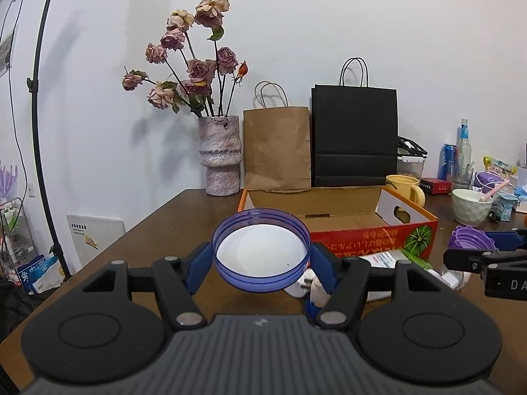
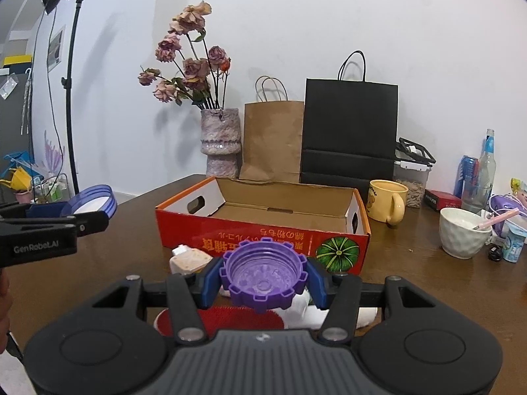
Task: Organize rigid objects
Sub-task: 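Carry the purple cap and blue-rimmed lid over the cardboard box with both tools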
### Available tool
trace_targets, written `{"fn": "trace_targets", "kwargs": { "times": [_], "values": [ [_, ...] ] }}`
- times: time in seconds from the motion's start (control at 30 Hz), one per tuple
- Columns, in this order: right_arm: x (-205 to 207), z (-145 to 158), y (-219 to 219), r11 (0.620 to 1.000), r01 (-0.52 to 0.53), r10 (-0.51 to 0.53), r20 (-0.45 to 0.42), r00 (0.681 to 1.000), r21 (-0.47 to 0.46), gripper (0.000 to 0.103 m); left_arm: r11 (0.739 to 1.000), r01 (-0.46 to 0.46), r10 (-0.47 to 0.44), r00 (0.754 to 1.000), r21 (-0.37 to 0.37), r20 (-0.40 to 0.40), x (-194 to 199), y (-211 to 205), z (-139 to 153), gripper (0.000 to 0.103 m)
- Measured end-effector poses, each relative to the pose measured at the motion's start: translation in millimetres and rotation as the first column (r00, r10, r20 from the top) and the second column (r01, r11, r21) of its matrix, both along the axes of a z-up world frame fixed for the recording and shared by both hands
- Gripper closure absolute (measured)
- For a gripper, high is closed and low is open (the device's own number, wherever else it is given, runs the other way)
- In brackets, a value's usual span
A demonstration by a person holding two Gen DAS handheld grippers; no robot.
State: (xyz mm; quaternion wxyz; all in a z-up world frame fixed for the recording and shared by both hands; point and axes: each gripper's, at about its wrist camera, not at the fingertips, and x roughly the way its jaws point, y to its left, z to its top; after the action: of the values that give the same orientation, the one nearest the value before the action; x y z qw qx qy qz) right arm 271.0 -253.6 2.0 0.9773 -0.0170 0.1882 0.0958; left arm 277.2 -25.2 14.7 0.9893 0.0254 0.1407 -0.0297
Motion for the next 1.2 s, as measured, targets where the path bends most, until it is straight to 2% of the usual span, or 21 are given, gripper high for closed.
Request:
{"fn": "trace_targets", "kwargs": {
  "times": [0.77, 1.2],
  "values": [
    [109, 9, -13, 0.999, 0.044, -0.043, 0.010, 0.999, -0.005, 0.050, 1.000, -0.018, 0.017, 0.999, 0.016, 0.028, 101, -13, 5, 0.037],
    [180, 11, -24, 0.998, 0.058, -0.058, -0.024, 0.998, -0.004, 0.050, 1.000, -0.019, 0.019, 1.000, 0.012, -0.005, 163, -19, 8, 0.037]
  ]
}}
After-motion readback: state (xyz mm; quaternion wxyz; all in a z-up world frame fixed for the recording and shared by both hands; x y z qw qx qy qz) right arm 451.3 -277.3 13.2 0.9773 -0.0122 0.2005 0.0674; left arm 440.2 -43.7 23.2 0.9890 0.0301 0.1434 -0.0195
